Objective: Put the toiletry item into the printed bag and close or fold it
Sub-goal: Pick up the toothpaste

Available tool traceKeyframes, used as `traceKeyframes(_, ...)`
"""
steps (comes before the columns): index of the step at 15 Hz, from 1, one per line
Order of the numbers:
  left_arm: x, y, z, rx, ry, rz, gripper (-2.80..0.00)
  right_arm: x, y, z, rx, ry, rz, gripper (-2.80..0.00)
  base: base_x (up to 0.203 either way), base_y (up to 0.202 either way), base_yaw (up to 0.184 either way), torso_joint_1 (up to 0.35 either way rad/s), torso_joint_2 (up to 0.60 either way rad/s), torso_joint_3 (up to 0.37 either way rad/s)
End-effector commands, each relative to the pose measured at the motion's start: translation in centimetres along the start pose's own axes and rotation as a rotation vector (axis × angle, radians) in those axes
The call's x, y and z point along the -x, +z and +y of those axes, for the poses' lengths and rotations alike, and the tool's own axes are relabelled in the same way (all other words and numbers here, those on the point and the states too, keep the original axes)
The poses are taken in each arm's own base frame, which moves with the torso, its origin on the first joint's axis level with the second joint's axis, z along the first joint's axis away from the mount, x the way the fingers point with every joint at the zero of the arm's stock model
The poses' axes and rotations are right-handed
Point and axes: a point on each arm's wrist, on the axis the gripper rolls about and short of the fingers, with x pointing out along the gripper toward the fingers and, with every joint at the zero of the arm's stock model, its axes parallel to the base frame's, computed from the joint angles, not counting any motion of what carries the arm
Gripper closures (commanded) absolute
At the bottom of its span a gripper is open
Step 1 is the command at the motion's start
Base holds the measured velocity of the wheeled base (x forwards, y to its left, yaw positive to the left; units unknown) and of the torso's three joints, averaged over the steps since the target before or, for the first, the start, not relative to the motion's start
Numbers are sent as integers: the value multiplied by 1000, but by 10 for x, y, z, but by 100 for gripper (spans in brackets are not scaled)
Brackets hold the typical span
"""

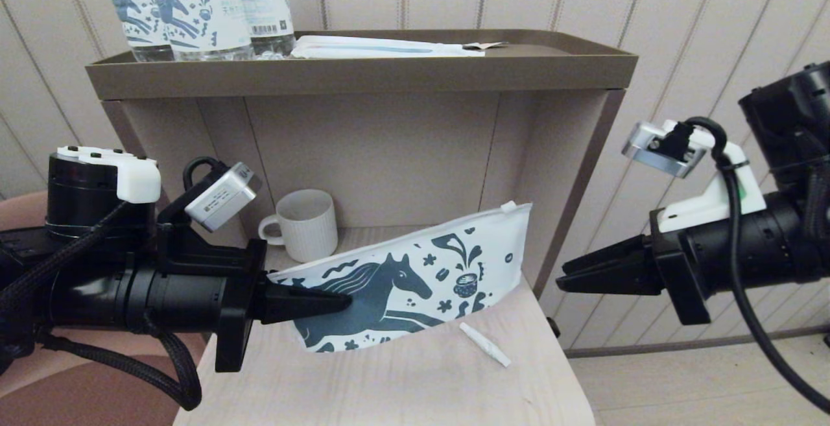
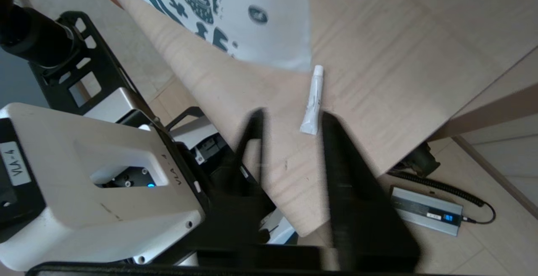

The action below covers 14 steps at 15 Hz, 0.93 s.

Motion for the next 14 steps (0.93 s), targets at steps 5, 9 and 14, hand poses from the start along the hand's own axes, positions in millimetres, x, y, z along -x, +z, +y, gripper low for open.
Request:
traceKeyframes(5,0,-2,-1,1,-10,2,0,-3,1,-1,1,9,7,0,0,0,0,0,0,0)
traceKeyframes(9,1,-1,-2,-2,-9,0,0,-7,-3,-2,7,14,15,0,0,0,0,0,0,0)
traceKeyframes(14,0,0,-11,-17,-36,-1,0,-13,-2,-3,70,14,-46,-280,0,0,0,0,0,0)
